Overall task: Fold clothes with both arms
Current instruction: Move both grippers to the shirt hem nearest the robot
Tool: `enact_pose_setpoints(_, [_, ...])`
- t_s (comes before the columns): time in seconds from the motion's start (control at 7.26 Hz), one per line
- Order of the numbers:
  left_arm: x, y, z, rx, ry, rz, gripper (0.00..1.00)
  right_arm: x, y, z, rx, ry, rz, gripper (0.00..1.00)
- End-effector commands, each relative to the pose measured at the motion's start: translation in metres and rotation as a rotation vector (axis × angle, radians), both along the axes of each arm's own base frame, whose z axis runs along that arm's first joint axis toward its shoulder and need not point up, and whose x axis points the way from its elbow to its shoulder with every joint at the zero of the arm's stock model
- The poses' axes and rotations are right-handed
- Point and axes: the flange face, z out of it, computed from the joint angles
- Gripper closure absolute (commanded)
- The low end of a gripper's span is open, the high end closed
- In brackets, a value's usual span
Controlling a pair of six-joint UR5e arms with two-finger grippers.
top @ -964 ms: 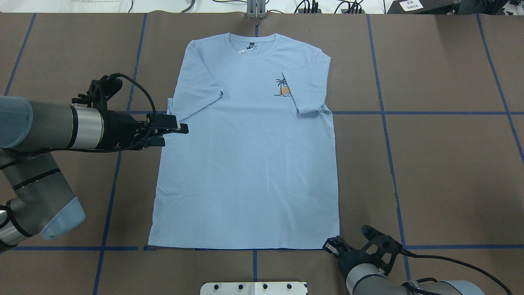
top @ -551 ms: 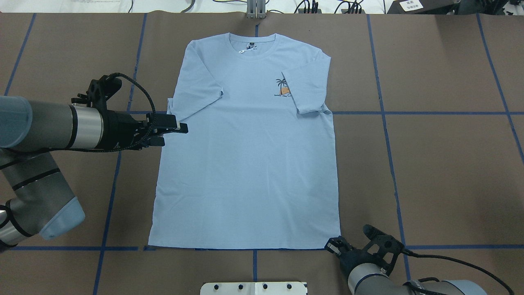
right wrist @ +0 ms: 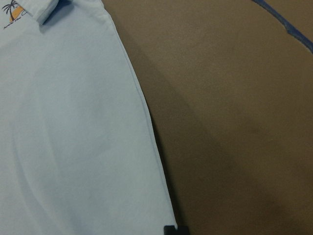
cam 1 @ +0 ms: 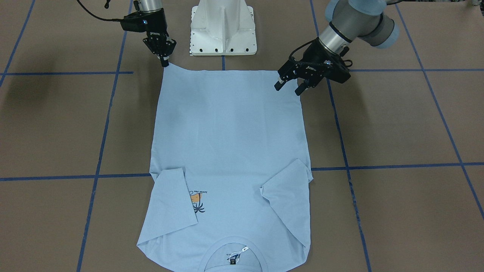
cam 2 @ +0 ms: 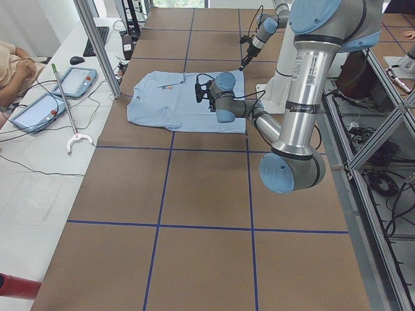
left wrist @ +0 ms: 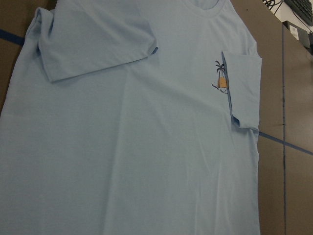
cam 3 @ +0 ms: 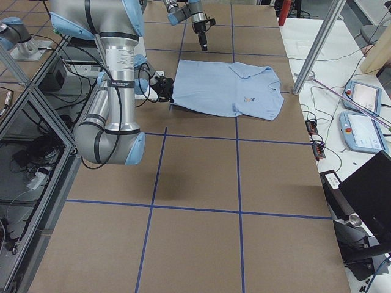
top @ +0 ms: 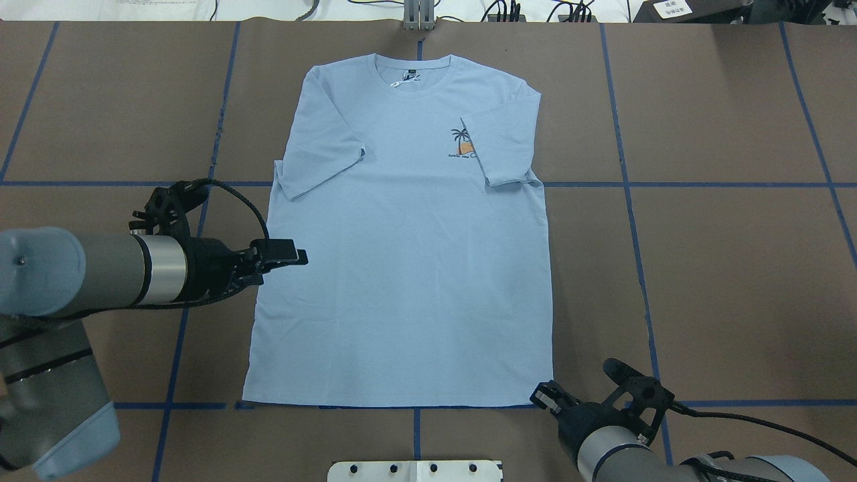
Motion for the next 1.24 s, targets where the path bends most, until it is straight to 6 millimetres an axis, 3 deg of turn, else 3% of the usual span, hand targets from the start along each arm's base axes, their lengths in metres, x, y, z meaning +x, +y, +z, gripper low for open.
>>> enact_pose_setpoints(0.0, [0.024,0.050,0.014,-0.024,-0.201,-0.009,0.01,0.001,0.000,-0.002,0.000,-0.005,0.000,1.00])
enact_pose_setpoints(0.14, [0.037,0.068,0.023,-0.030,-0.250,0.020,0.02,0.000,0.000,-0.001,0.000,-0.002,-0.001,1.00])
enact_pose_setpoints(0.28, [0.039,0.072,0.021,-0.072,-0.237,0.015,0.04,0.000,0.000,-0.001,0.000,-0.002,-0.001,1.00])
enact_pose_setpoints(0.41, [0.051,0.093,0.029,-0.167,-0.232,0.014,0.09,0.000,0.000,0.000,0.000,-0.002,-0.001,1.00])
enact_pose_setpoints(0.55, [0.056,0.109,0.049,-0.187,-0.280,0.037,0.09,-0.001,0.001,-0.001,0.000,-0.003,-0.002,1.00])
enact_pose_setpoints(0.83, [0.066,0.117,0.063,-0.202,-0.319,0.053,0.10,-0.002,0.001,-0.002,0.000,-0.006,-0.002,1.00])
enact_pose_setpoints(1.1, [0.072,0.119,0.075,-0.206,-0.350,0.058,0.18,-0.002,0.001,-0.004,-0.001,-0.009,-0.002,1.00])
